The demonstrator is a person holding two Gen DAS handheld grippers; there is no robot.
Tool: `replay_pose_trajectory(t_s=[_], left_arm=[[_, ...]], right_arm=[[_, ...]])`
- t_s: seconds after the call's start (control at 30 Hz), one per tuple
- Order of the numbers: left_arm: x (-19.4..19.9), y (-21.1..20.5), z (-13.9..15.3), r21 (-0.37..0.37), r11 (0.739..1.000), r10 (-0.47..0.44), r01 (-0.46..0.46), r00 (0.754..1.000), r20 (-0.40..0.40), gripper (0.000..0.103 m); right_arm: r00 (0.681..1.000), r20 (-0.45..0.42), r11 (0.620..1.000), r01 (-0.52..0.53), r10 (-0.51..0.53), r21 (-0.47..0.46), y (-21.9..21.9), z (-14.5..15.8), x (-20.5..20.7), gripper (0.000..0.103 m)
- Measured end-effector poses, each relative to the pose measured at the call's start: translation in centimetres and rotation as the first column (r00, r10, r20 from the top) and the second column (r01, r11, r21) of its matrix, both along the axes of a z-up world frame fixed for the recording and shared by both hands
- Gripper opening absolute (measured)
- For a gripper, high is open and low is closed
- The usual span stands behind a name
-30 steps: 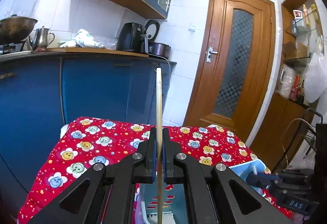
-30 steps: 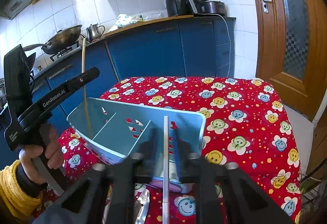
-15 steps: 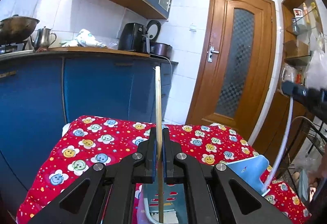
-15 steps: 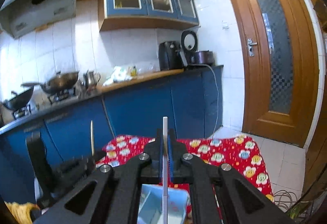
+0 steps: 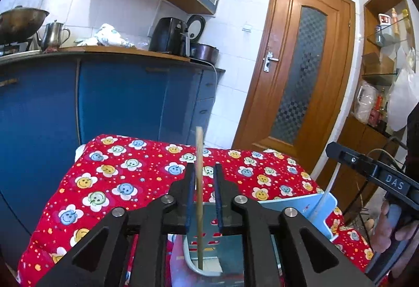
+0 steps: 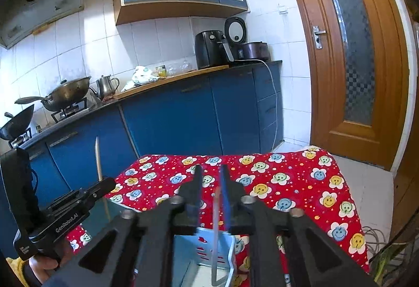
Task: Organize utensils
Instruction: 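Lower both chopsticks into the blue box and open both tools, then withdraw both tools from the box back over the utensils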
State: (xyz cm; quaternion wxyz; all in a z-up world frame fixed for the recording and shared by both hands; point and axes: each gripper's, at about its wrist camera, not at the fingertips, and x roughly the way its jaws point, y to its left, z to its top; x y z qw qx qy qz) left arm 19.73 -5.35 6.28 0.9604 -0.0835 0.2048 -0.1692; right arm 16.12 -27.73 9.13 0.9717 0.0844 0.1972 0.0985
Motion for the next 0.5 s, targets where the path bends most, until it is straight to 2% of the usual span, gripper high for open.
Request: replay_pose_trajectory(t_s=[0.03,0.1,0.3,0.5], left_arm=[[-0.1,0.1,0.1,-0.003,1.000,-0.003,0.003,1.000,-0.002,0.021],[-0.5,0.2,0.4,-0.009,1.000,-0.008,0.008,1.000,-0.006,0.028],[-1.7,0.9,1.2,-0.008,1.000,-0.015,0.015,1.000,-0.024,0.035],[-3.6,1.9,1.9,0.002,1.000,-0.019,0.020,0.998,-0.054,0.040]], right_arm=[[1.000,0.006,1.000,-0.005,0.005,0.008,0.0,0.1,-0.3,0.038],[1.000,0.023,1.000,-0.004,0.004,0.015,0.0,0.6,-0.9,0.045],[0.999,0.052,0.999,-0.001,-0.001,0.038,-0.2,1.7,-3.1,0.048],[0.999,0.033,0.998,0.015,-0.017,0.055,-0.4,2.1,-6.0,0.048]])
